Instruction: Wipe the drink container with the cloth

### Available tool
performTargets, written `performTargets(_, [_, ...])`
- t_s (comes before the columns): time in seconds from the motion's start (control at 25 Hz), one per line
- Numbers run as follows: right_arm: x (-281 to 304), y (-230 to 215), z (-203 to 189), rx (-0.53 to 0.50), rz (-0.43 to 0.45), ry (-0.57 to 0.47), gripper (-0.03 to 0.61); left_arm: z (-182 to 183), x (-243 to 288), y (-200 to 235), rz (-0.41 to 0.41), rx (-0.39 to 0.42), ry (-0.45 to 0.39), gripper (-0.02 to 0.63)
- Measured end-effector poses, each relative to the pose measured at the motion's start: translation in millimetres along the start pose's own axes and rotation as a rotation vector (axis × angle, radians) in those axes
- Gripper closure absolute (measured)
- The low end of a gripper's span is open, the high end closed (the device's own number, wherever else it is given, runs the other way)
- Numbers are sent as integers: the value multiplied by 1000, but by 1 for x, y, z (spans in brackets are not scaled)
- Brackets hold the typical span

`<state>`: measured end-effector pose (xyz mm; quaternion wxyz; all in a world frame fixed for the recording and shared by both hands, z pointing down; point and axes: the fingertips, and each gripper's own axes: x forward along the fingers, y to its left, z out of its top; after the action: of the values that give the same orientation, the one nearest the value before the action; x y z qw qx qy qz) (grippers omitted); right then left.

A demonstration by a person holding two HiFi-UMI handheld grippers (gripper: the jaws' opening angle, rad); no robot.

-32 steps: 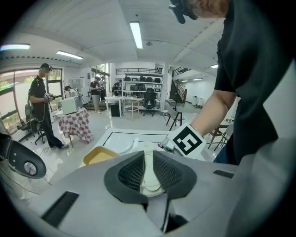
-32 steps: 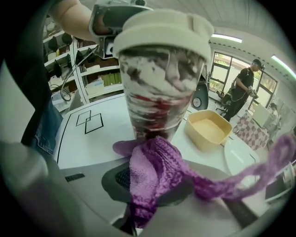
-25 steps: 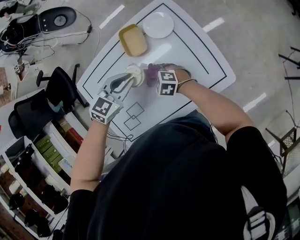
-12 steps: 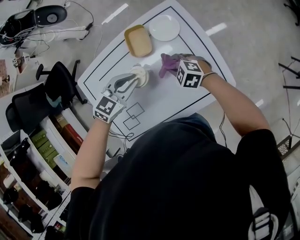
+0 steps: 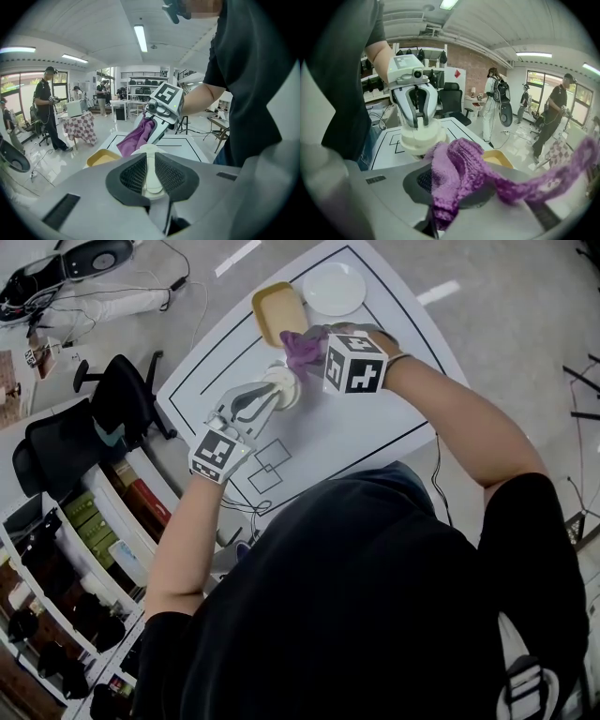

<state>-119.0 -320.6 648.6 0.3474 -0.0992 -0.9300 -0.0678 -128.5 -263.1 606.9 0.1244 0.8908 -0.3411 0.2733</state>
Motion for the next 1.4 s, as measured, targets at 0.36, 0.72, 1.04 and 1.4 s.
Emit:
performTargets(0.36, [25,3,-1,-31,-22,39,506,-1,1,0,12,3,3,543])
performTargets(0.72, [71,-3,-30,-44,-54,104,509,-2,2,2,13,-3,-11,543])
performTargets(1.04, [108,-1,-59,-64,-49,166,509,-2,1,2,16,-10,-16,545])
performTargets(1.4, [108,-2,-63,-62,-74,174,505,-5,3,3,17,-15,-20,545])
